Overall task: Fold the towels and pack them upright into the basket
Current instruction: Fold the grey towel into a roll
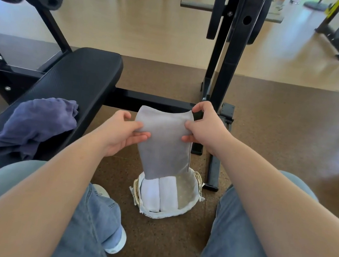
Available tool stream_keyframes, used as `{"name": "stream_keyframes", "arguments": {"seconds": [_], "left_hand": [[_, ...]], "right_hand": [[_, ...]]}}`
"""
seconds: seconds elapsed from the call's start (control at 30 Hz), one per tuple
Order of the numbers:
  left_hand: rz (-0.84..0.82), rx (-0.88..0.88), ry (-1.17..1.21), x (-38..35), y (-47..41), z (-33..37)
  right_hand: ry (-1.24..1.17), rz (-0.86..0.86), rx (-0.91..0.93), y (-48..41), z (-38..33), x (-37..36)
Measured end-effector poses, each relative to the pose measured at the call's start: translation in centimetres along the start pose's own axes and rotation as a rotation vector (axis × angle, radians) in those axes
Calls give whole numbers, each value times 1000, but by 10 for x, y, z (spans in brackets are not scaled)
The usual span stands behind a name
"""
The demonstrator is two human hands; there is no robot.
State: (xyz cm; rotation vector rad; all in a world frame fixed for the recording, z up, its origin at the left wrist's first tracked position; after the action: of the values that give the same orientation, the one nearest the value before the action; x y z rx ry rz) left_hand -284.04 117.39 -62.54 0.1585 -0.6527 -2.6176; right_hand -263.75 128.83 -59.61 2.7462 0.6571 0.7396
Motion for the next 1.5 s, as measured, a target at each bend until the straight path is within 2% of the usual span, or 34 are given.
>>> {"name": "stream_keyframes", "arguments": {"seconds": [0.17, 0.3, 0.4, 0.5, 0.63, 0.87, 1.0, 1.07, 1.17, 1.23, 1.37, 1.43, 1.5], "left_hand": [[30, -155, -216, -1, 6, 13], [43, -311, -602, -3, 5, 20], [126, -408, -872, -4, 6, 23], [202, -481, -975, -4, 12, 28], [237, -535, -1005, -2, 16, 33], [266, -457, -1053, 8, 7, 30], [274, -412, -829, 22, 6, 40], [249, -384, -744, 22, 5, 41], [183, -349, -760, 10, 2, 29], [104, -321, -766, -3, -2, 17], [-110, -215, -584, -24, -7, -6], [-147, -279, -631, -30, -4, -5], [-104, -356, -706, -30, -3, 1]], "right_hand": [[115, -9, 148, 0, -12, -1], [344, -92, 226, 4, -16, -12], [504, -98, 277, 5, -20, -19], [579, -93, 305, 5, -23, -26], [609, -45, 307, 4, -23, -24], [567, -116, 205, -6, -8, -26], [466, -97, 155, -15, -5, -5], [403, -80, 157, -17, -7, 3], [407, -73, 165, -19, -8, 4], [436, -86, 162, -19, -6, -1], [541, -62, 174, -15, -8, -5], [501, -80, 195, -13, -9, -6], [450, -120, 193, -11, -8, -8]]}}
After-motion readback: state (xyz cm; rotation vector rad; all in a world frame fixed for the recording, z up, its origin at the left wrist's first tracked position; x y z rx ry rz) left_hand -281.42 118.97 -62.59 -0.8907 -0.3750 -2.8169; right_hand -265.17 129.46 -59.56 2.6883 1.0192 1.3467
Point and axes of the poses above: each hand's wrist, its own y-axis away from the middle knuckle, its own x-axis out of the back of the hand, z = x × y, the point moved 8 cm from there along -y, towards the middle knuckle
